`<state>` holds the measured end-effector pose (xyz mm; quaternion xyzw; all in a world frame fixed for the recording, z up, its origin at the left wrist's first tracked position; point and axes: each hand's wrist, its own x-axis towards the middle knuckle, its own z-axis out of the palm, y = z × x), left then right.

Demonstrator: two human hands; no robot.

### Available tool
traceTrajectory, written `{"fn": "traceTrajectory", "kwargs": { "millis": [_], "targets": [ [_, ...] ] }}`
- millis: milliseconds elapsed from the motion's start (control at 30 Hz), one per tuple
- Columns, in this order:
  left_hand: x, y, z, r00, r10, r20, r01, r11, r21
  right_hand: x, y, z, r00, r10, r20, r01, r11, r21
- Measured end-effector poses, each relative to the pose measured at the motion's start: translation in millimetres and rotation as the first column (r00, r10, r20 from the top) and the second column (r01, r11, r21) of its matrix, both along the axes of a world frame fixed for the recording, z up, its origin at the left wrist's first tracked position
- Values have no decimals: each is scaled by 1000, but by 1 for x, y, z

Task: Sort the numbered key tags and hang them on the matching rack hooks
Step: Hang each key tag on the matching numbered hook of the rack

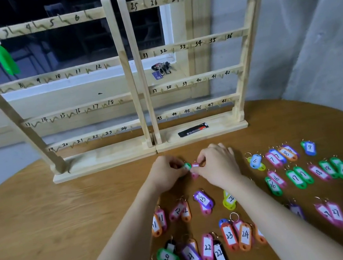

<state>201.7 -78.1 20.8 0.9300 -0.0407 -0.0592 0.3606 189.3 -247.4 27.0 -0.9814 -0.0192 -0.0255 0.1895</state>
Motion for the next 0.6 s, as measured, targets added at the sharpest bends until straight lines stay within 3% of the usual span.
{"fn": "traceTrajectory", "kwargs": {
  "millis": [333,467,600],
  "targets": [
    [-11,7,-6,998,-43,51,47,995,-87,11,7,5,996,26,-88,-22,998,54],
    [-11,10,-4,997,-65,50,70,991,-114,19,8,11,998,51,-42,-48,996,77],
    [-9,9,1,997,-71,18,72,991,-114,18,11,15,999,50,-13,-43,951,307]
  ]
}}
